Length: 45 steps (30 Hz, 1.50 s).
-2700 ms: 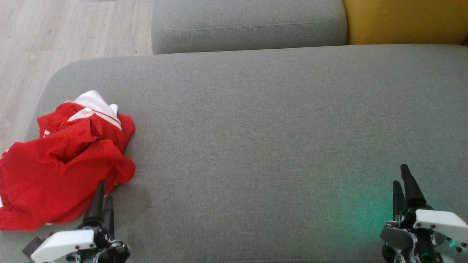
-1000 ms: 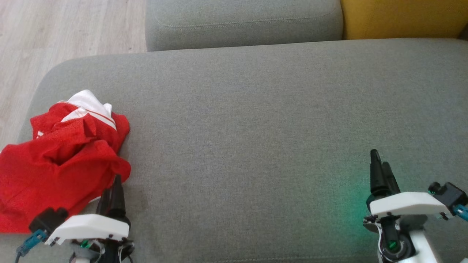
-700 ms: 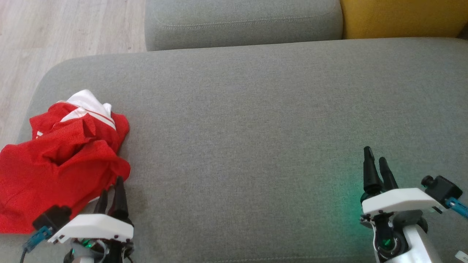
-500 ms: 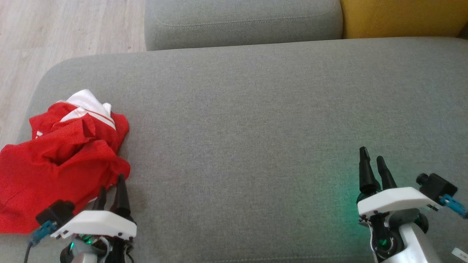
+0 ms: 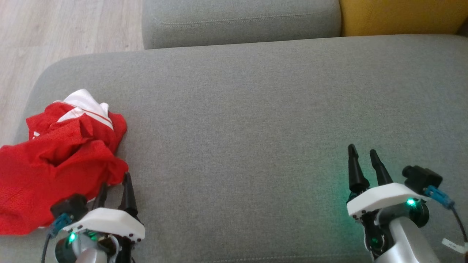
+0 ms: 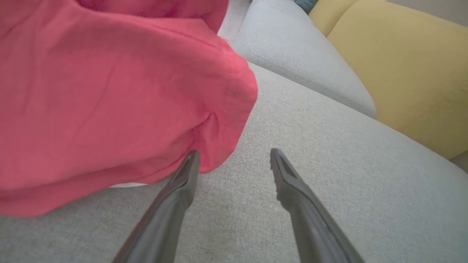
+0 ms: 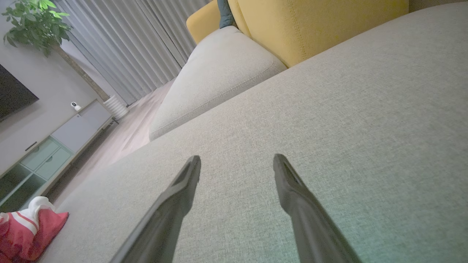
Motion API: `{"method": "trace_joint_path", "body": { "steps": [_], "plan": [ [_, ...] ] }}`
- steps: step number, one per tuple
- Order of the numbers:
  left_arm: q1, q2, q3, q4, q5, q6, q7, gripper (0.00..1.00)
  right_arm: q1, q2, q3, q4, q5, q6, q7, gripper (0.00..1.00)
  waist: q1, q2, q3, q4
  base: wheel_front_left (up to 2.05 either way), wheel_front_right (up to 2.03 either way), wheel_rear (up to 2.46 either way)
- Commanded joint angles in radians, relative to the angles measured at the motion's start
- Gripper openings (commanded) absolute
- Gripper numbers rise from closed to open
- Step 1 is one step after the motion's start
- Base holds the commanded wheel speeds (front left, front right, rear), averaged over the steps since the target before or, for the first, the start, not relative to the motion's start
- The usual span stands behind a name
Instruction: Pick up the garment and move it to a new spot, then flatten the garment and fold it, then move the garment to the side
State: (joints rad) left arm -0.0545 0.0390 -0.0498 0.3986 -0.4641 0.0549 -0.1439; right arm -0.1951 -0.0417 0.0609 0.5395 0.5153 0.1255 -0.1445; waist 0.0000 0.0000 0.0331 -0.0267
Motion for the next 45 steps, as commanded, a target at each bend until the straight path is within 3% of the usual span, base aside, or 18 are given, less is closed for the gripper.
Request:
{"method": "trace_joint_path", "body": {
  "steps": [1, 34, 45],
  "plan": [
    [-0.054, 0.024, 0.016, -0.030, 0.044, 0.013, -0.019, 1.00, -0.050, -0.006, 0.025, -0.017, -0.048, 0.004, -0.018, 1.00, 0.0000, 0.0000, -0.002, -0.002, 0.00, 0.00, 0.00],
    [-0.080, 0.054, -0.061, -0.024, 0.444, 0.133, -0.116, 1.00, -0.127, -0.008, 0.063, 0.099, -0.487, 0.005, -0.115, 1.00, 0.0000, 0.0000, 0.022, -0.006, 0.00, 0.00, 0.00],
    [-0.083, 0.046, -0.065, -0.031, 0.443, 0.139, -0.118, 1.00, -0.128, -0.009, 0.071, 0.089, -0.493, 0.005, -0.117, 1.00, 0.0000, 0.0000, 0.032, 0.048, 0.00, 0.00, 0.00]
  ]
}}
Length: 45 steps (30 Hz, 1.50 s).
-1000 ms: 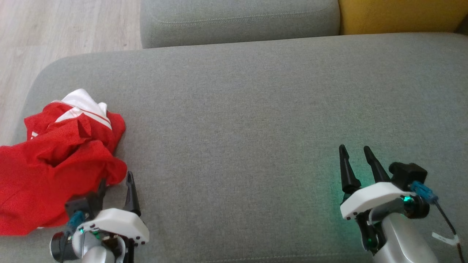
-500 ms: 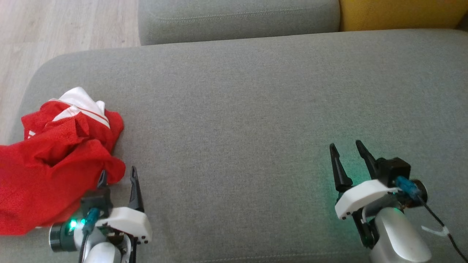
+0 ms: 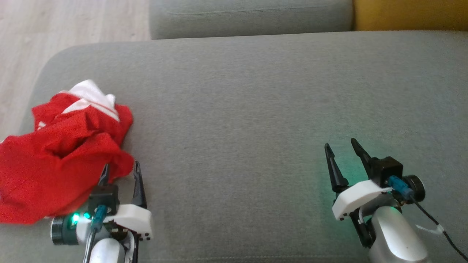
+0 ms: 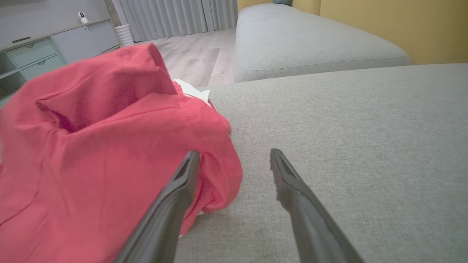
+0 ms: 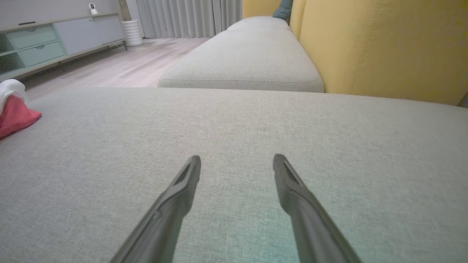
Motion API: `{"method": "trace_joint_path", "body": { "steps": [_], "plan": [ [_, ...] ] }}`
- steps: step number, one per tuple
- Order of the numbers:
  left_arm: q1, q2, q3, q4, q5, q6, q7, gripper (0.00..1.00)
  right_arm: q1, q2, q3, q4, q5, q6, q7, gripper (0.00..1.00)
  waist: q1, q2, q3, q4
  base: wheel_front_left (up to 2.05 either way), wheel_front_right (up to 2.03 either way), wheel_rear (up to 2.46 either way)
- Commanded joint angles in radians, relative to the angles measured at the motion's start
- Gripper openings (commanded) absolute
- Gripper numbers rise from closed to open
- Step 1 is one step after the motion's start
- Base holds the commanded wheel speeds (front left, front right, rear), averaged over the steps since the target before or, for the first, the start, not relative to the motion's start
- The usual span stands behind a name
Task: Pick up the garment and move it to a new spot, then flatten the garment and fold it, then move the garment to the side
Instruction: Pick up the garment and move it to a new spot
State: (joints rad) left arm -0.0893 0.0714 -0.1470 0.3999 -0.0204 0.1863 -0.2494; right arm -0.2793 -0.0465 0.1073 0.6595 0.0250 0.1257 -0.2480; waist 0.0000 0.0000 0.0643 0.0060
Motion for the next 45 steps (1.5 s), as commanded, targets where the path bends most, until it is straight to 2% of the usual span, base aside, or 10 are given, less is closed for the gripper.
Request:
{"method": "trace_joint_path", "body": {
  "steps": [1, 5, 24, 32, 38, 45],
  "plan": [
    [-0.047, 0.013, 0.031, -0.034, -0.001, 0.008, -0.012, 1.00, -0.043, -0.004, 0.026, -0.033, -0.001, 0.005, -0.014, 1.00, 0.0000, 0.0000, 0.001, 0.027, 0.00, 0.00, 0.00],
    [-0.044, 0.011, 0.030, -0.037, -0.002, 0.007, -0.012, 1.00, -0.039, -0.004, 0.033, -0.039, 0.007, 0.005, -0.014, 1.00, 0.0000, 0.0000, 0.003, 0.069, 0.00, 0.00, 0.00],
    [0.001, 0.012, 0.066, -0.049, -0.019, 0.016, -0.012, 1.00, -0.016, -0.004, 0.105, -0.039, 0.059, 0.005, -0.014, 1.00, 0.0000, 0.0000, -0.007, 0.376, 0.00, 0.00, 0.00],
    [-0.002, 0.005, 0.094, -0.063, -0.033, 0.012, -0.012, 1.00, -0.031, -0.004, 0.117, -0.041, 0.057, 0.005, -0.014, 1.00, 0.0000, 0.0000, 0.018, 0.422, 0.00, 0.00, 0.00],
    [-0.059, 0.006, 0.141, -0.064, -0.070, -0.032, -0.012, 1.00, -0.051, -0.004, 0.113, -0.053, 0.025, 0.005, -0.014, 1.00, 0.0000, 0.0000, 0.077, 0.415, 0.00, 0.00, 0.00],
    [-0.204, 0.035, 0.185, 0.011, -0.107, -0.141, -0.012, 1.00, -0.082, -0.005, 0.099, -0.086, -0.016, 0.005, -0.014, 1.00, 0.0000, 0.0000, 0.160, 0.390, 0.00, 0.00, 0.00]
  ]
}}
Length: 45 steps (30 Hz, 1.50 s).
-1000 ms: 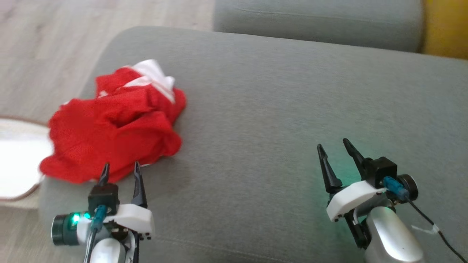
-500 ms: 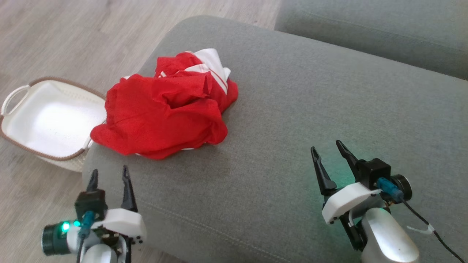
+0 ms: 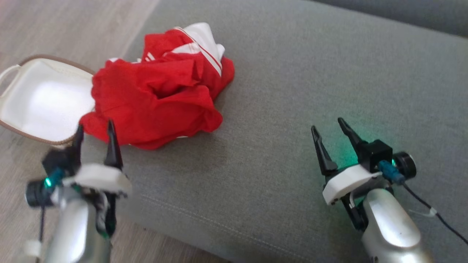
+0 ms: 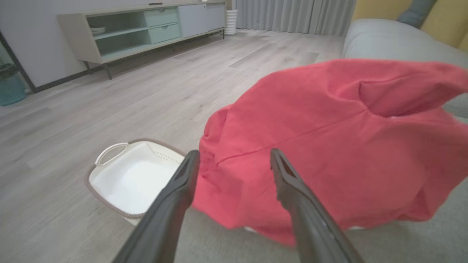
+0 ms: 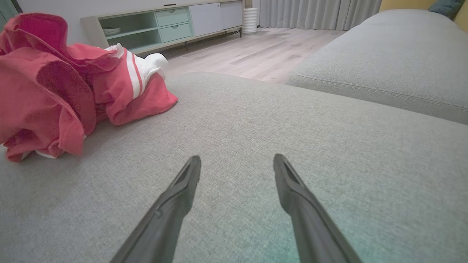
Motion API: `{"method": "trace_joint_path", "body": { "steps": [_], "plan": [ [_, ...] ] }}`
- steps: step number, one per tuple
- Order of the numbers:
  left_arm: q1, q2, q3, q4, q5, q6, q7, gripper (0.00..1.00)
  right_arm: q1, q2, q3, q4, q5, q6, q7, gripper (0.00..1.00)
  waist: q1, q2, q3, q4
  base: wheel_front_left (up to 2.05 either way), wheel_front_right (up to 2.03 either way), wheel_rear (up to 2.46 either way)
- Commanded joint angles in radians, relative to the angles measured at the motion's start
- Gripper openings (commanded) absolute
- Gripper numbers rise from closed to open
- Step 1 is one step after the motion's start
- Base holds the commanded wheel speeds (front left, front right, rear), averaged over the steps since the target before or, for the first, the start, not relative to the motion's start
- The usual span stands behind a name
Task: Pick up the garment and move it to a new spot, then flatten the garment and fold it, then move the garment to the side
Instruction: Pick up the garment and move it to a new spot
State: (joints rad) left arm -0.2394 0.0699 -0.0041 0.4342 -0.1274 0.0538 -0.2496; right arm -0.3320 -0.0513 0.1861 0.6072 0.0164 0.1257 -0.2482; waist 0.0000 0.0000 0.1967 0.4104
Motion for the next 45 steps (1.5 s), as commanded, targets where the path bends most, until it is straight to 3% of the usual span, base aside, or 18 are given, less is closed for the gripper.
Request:
{"method": "trace_joint_path", "body": {
  "steps": [1, 12, 22, 23, 24, 29, 36, 45],
  "plan": [
    [-0.078, 0.044, 0.045, -0.012, 0.000, -0.024, -0.012, 1.00, -0.034, -0.003, 0.022, -0.039, -0.010, 0.005, -0.014, 1.00, 0.0000, 0.0000, 0.039, -0.019, 0.00, 0.00, 0.00],
    [-0.307, 0.098, 0.055, 0.140, -0.024, -0.147, -0.012, 1.00, -0.072, -0.044, 0.035, -0.070, -0.004, 0.005, -0.014, 1.00, 0.0000, 0.0000, 0.117, -0.074, 0.00, 0.00, 0.00],
    [-0.461, 0.147, 0.012, 0.457, -0.086, -0.181, 0.018, 0.97, -0.077, -0.058, 0.034, -0.059, 0.011, 0.005, -0.014, 1.00, 0.0000, 0.0000, 0.140, -0.129, 0.00, 0.00, 0.00],
    [-0.471, 0.150, 0.002, 0.478, -0.088, -0.182, 0.018, 0.30, -0.078, -0.058, 0.034, -0.058, 0.012, 0.005, -0.014, 1.00, 0.0000, 0.0000, 0.140, -0.133, 0.00, 0.00, 0.00],
    [-0.477, 0.149, -0.008, 0.498, -0.092, -0.183, 0.021, 0.00, -0.079, -0.058, 0.033, -0.057, 0.014, 0.005, -0.014, 1.00, 0.0000, 0.0000, 0.138, -0.136, 0.00, 0.00, 0.00],
    [-0.514, 0.177, -0.047, 0.530, -0.100, -0.184, 0.004, 0.00, -0.077, -0.049, 0.022, -0.054, 0.022, 0.005, -0.014, 1.00, 0.0000, 0.0000, 0.113, -0.156, 0.00, 0.00, 0.00],
    [-0.582, 0.220, -0.083, 0.441, -0.079, -0.184, -0.010, 0.00, -0.059, -0.025, 0.009, -0.055, 0.034, 0.005, -0.014, 1.00, 0.0000, 0.0000, 0.053, -0.198, 0.00, 0.00, 0.00],
    [-0.632, 0.209, -0.169, 0.314, -0.089, -0.184, 0.000, 0.00, -0.044, -0.003, 0.007, -0.062, 0.056, 0.005, -0.014, 1.00, 0.0000, 0.0000, 0.006, -0.310, 0.00, 0.00, 0.00]
  ]
}}
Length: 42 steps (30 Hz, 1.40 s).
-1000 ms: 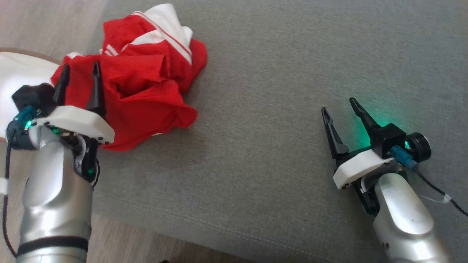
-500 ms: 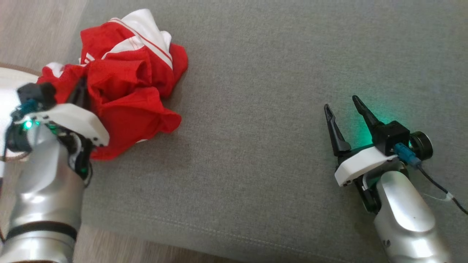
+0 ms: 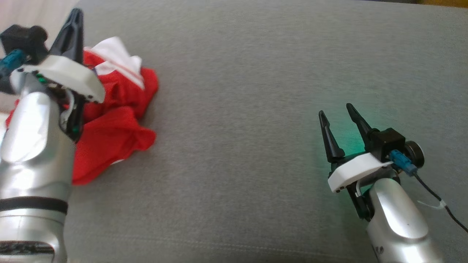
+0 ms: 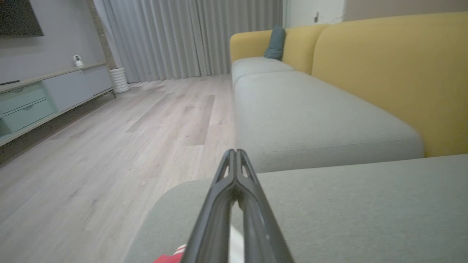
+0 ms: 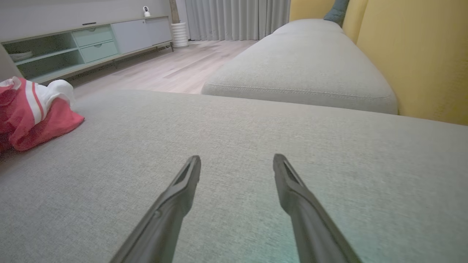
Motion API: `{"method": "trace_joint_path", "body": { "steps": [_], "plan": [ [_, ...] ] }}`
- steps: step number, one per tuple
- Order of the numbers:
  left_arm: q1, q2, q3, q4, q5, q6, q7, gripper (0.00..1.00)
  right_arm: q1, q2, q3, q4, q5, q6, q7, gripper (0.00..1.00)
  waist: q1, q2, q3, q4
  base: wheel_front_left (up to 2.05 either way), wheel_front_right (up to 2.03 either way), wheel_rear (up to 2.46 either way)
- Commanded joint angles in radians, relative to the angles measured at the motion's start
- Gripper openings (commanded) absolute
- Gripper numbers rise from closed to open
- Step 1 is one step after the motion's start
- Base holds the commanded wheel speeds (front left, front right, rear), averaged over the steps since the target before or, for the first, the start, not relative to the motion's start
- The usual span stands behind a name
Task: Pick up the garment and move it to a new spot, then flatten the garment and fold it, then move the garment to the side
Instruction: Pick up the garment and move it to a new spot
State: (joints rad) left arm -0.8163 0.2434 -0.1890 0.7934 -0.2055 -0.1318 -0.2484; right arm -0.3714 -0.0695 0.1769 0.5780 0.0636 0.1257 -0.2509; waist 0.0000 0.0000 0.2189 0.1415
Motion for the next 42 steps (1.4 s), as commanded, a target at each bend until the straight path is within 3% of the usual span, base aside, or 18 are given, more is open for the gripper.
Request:
{"method": "trace_joint_path", "body": {
  "steps": [1, 4, 5, 6, 13, 19, 27, 42],
  "plan": [
    [-0.057, 0.029, 0.008, -0.056, -0.014, 0.001, 0.004, 0.00, -0.004, 0.016, 0.016, -0.035, 0.011, 0.005, -0.011, 1.00, 0.0000, 0.0000, -0.018, -0.055, 0.00, 0.00, 0.00],
    [-0.054, 0.011, -0.001, -0.071, -0.018, 0.005, 0.010, 0.00, -0.002, 0.018, 0.016, -0.043, 0.014, 0.005, -0.011, 1.00, 0.0000, 0.0000, -0.020, -0.087, 0.00, 0.00, 0.00],
    [-0.049, 0.000, -0.006, -0.074, -0.017, 0.012, 0.014, 0.10, -0.002, 0.018, 0.016, -0.046, 0.017, 0.005, -0.011, 1.00, 0.0000, 0.0000, -0.020, -0.104, 0.00, 0.00, 0.00],
    [-0.044, -0.014, -0.012, -0.078, -0.018, 0.018, 0.013, 0.99, -0.003, 0.018, 0.018, -0.051, 0.022, 0.005, -0.011, 1.00, 0.0000, 0.0000, -0.019, -0.121, 0.00, 0.00, 0.00],
    [0.038, -0.077, -0.033, -0.073, 0.010, 0.111, -0.007, 1.00, -0.008, 0.019, 0.032, -0.087, 0.055, 0.005, -0.011, 1.00, 0.0000, 0.0000, -0.017, -0.233, 0.00, 0.00, 0.00],
    [0.179, -0.110, -0.007, -0.099, 0.008, 0.185, -0.013, 1.00, 0.005, 0.019, 0.024, -0.089, 0.063, 0.005, -0.011, 1.00, 0.0000, 0.0000, -0.036, -0.280, 0.00, 0.00, 0.00],
    [0.413, -0.142, 0.084, -0.217, -0.009, 0.236, -0.013, 1.00, 0.037, 0.019, 0.018, -0.075, 0.065, 0.005, -0.011, 1.00, 0.0000, 0.0000, -0.088, -0.264, 0.00, 0.00, 0.00],
    [0.735, -0.183, 0.157, -0.405, 0.048, 0.270, -0.013, 1.00, 0.101, 0.019, 0.040, -0.043, 0.078, 0.005, -0.011, 1.00, 0.0000, 0.0000, -0.172, -0.188, 0.00, 0.00, 0.00]
  ]
}}
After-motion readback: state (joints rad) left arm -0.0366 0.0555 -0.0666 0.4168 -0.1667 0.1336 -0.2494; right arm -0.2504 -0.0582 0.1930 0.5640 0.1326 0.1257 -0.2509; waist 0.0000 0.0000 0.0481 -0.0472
